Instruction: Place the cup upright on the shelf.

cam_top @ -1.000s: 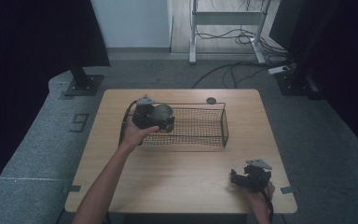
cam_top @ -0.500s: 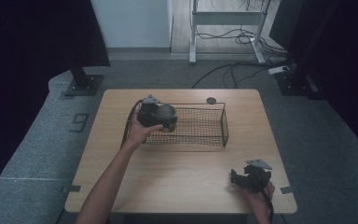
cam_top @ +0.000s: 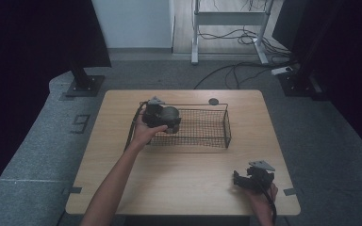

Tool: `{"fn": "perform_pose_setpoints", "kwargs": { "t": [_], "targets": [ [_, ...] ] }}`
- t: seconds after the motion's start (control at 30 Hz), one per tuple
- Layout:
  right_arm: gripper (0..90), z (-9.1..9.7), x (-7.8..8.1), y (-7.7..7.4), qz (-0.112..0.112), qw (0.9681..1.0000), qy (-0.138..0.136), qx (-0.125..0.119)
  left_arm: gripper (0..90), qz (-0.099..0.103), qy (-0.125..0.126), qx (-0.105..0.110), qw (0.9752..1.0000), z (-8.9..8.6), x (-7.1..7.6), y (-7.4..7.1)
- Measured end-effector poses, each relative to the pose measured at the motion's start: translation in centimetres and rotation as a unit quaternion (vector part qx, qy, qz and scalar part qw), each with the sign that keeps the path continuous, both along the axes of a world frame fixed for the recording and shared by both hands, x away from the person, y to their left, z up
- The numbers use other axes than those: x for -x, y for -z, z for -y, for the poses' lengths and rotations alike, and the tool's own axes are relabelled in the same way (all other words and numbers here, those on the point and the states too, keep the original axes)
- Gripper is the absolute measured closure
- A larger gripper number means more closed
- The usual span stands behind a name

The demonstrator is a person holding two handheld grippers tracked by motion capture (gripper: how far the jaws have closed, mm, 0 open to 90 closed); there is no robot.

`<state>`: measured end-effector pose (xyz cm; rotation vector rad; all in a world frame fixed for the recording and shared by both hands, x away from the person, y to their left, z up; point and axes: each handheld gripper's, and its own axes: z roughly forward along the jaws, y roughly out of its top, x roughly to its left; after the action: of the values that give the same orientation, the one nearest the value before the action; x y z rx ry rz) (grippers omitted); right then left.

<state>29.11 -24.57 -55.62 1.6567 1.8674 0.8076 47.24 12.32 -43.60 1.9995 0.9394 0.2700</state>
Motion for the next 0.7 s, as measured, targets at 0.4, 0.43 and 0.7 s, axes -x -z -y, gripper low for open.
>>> {"fn": "perform_pose_setpoints", "kwargs": {
  "t": [0.4, 0.43, 0.7],
  "targets": [
    [3.4, 0.0, 0.0, 0.0, 0.000, 1.0000, 0.000, 0.000, 14.1, -0.018, -0.006, -0.004, 0.9998, 0.8, -1.0, 1.7],
    [3.4, 0.0, 0.0, 0.0, 0.000, 1.0000, 0.000, 0.000, 14.1, -0.019, -0.007, -0.003, 0.9998, 0.8, -1.1, 1.8],
    [3.4, 0.0, 0.0, 0.0, 0.000, 1.0000, 0.000, 0.000, 14.1, -0.032, -0.011, -0.006, 0.9994, 1.1, -1.6, 2.7]
  ]
}}
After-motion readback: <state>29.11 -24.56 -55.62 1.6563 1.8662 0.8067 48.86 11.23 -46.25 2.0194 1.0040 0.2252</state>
